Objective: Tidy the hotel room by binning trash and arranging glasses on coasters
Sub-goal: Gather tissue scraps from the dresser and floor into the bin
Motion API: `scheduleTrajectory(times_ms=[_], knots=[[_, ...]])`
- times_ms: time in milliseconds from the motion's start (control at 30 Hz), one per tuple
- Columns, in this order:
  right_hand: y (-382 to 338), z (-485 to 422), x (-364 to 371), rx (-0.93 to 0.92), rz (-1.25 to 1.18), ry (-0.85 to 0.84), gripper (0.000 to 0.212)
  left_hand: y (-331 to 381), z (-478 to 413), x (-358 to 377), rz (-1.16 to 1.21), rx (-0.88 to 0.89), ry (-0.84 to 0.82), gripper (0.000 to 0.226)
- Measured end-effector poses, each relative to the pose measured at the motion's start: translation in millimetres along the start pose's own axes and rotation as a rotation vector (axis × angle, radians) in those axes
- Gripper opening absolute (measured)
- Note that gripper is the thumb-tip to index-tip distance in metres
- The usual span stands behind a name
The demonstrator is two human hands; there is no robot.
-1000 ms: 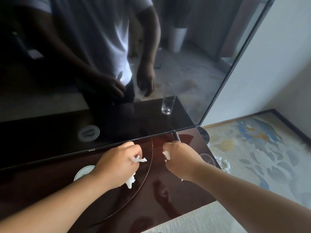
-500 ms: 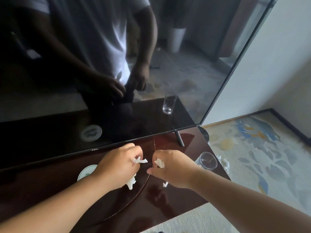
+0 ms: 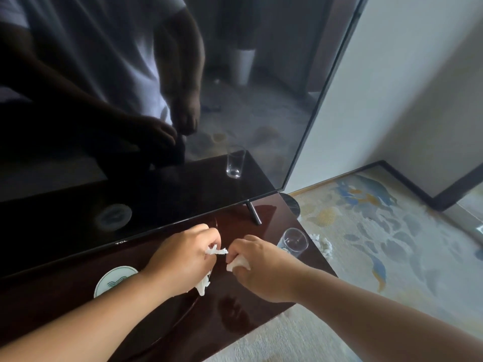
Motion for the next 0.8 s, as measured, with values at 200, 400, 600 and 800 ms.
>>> scheduleTrajectory(times_ms=[200,400,600,800], knots=[[28.6,24.0,-32.0,0.013,0.0,0.165,0.011,44.2,-10.0,16.7,-0.003,0.103,0.012,0.011],[67.8,57.0,-62.7,-0.016,0.018,0.217,0.011,98.2,-17.8,40.3,-0.035,0.124,0.031,0.012],[129.2,103.5,-96.0,-0.074,0.016,0.219,0.016,171.3,-21.0,80.7,-0.084,0.125,0.042,0.008],[203.4,152.5,-131.5,-0.032,-0.003,0.235,0.009,254.9,-37.2,130.1,-0.066,0.147,-0.002,0.008]])
Point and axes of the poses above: each hand's wrist, its own z-axis away from the middle knuckle, its own x-axis out of the palm, y = z × x, the point moved 4 cm from there along -z, towards the middle knuckle, and after that the axes turned 6 degrees about y, right-handed, at the moved point
